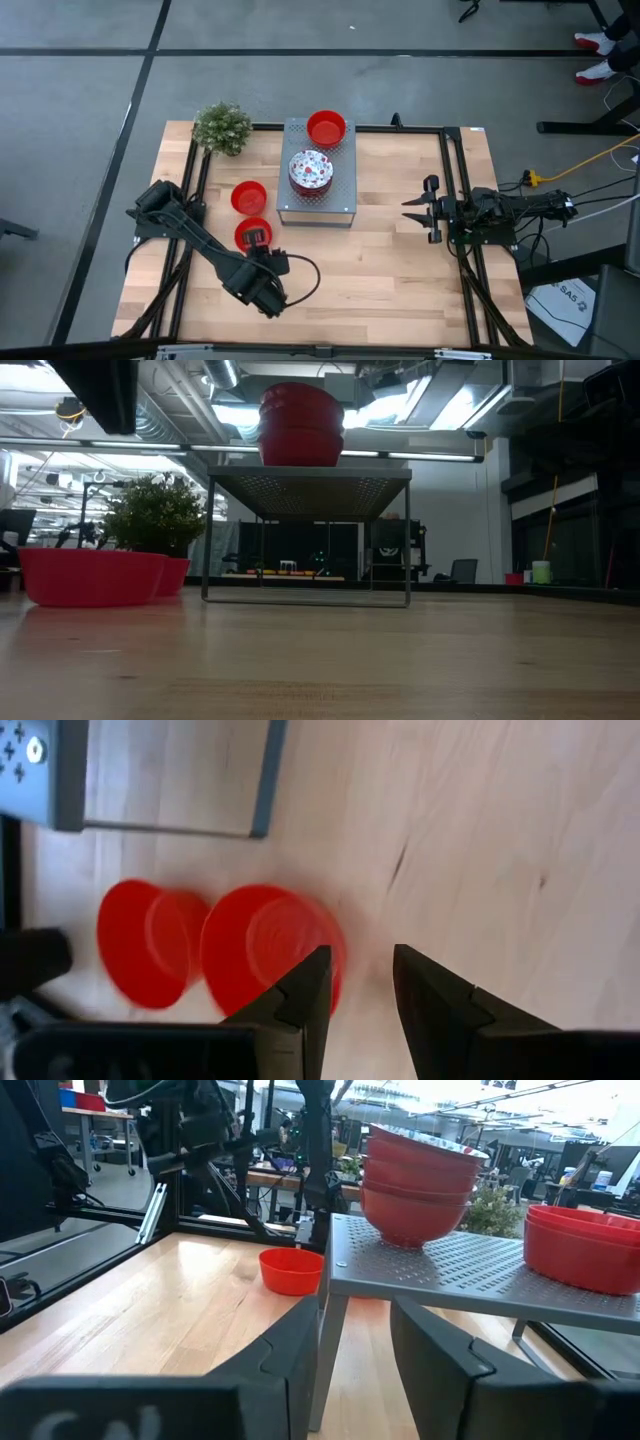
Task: Pick & Place Mini bowls
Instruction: Stack the red bowl on the red bowl on the shelf
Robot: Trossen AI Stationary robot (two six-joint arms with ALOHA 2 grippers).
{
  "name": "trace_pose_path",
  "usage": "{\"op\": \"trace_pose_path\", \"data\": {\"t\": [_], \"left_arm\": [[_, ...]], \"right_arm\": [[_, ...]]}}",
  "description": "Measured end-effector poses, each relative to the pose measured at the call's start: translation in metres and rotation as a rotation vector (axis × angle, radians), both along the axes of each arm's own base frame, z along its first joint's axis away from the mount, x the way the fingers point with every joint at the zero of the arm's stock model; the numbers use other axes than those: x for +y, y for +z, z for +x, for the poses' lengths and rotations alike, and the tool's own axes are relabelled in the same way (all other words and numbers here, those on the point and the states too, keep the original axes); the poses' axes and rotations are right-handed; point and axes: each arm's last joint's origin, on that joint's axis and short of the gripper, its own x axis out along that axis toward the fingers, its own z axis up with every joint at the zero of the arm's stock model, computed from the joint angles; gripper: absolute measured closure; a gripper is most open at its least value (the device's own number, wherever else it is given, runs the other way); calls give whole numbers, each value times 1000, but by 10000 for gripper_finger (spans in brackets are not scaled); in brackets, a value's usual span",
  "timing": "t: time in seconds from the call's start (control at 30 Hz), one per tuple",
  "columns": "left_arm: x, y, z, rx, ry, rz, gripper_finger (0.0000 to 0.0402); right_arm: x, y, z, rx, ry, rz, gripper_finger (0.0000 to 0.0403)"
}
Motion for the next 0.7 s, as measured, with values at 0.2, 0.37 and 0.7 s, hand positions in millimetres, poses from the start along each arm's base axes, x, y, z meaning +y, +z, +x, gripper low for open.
{"op": "trace_pose_path", "data": {"t": [0.2, 0.37, 0.7], "left_arm": [[5, -18, -15, -67, -20, -13, 298], [13, -36, -28, -65, -22, -56, 298], [24, -74, -46, -49, -19, -151, 298]], "right_arm": [[0, 0, 0, 0, 0, 0, 276], [0, 0, 0, 0, 0, 0, 276], [0, 0, 0, 0, 0, 0, 276]]}}
